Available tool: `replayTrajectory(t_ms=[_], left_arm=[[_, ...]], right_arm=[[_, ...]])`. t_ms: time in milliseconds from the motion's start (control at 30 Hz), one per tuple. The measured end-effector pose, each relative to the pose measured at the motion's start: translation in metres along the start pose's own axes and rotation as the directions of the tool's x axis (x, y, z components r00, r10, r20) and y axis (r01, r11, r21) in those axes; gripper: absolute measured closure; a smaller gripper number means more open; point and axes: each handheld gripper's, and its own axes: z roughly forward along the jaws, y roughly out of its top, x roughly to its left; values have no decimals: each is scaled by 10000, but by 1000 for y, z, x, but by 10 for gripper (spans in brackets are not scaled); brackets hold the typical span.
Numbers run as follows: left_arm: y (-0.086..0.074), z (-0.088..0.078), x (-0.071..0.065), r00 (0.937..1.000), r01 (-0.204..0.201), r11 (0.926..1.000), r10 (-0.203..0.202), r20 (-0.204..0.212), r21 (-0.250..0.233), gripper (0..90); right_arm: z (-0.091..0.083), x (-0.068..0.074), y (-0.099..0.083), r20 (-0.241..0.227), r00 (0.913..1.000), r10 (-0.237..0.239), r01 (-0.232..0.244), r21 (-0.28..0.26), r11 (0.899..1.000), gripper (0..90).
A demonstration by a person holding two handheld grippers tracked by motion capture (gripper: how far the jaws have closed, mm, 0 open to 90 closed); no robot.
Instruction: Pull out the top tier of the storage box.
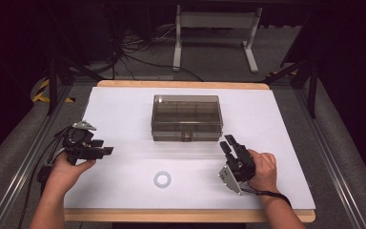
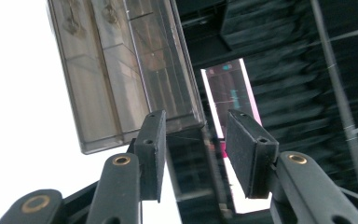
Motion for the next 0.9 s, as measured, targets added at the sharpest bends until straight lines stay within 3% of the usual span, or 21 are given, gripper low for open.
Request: replayTrajectory(t_ms=[133, 267, 367, 433, 533, 567, 633, 700, 767, 833, 867, 900], left_arm=[[0, 0, 0, 10000, 1, 10000, -1, -8, 0, 474], [0, 0, 1, 10000, -9, 10000, 9, -15, 1, 474], [0, 0, 1, 10000, -12, 10000, 12, -46, -20, 474], [-1, 0, 1, 10000, 12, 10000, -12, -23, -51, 474], [-1, 0, 2, 10000, 12, 10000, -12, -11, -22, 474], [-1, 0, 1, 10000, 13, 10000, -13, -23, -19, 474], [0, -1, 1, 10000, 14, 10000, -14, -30, -35, 474], [0, -1, 1, 10000, -13, 10000, 13, -13, -32, 474], [0, -1, 1, 10000, 2, 10000, -2, -14, -46, 474], [0, -1, 1, 10000, 4, 10000, -4, -9, -49, 474], [0, -1, 1, 10000, 3, 10000, -3, -6, -59, 474], [0, -1, 1, 10000, 5, 10000, -5, -7, -57, 474]], right_arm=[[-3, -5, -8, -656, 9953, 716, -747, -456, 9962, 589], [-3, -8, -17, -1517, 9734, 1716, -1843, -743, 9801, 583], [-1, -13, -25, -2312, 9305, 2842, -3063, -653, 9497, 571], [0, -18, -30, -2729, 9036, 3302, -3605, -680, 9303, 565], [1, -23, -36, -3096, 8713, 3807, -4197, -682, 9051, 560], [1, -25, -38, -3280, 8563, 3991, -4425, -670, 8943, 560], [1, -27, -40, -3473, 8401, 4166, -4651, -664, 8827, 562], [2, -29, -42, -3823, 8139, 4376, -4926, -546, 8685, 565], [3, -31, -44, -4053, 7933, 4543, -5141, -462, 8565, 567], [4, -33, -46, -4385, 7602, 4794, -5464, -323, 8369, 568], [5, -34, -47, -4498, 7477, 4885, -5580, -269, 8294, 568], [6, -36, -49, -4705, 7222, 5071, -5810, -147, 8138, 568]])
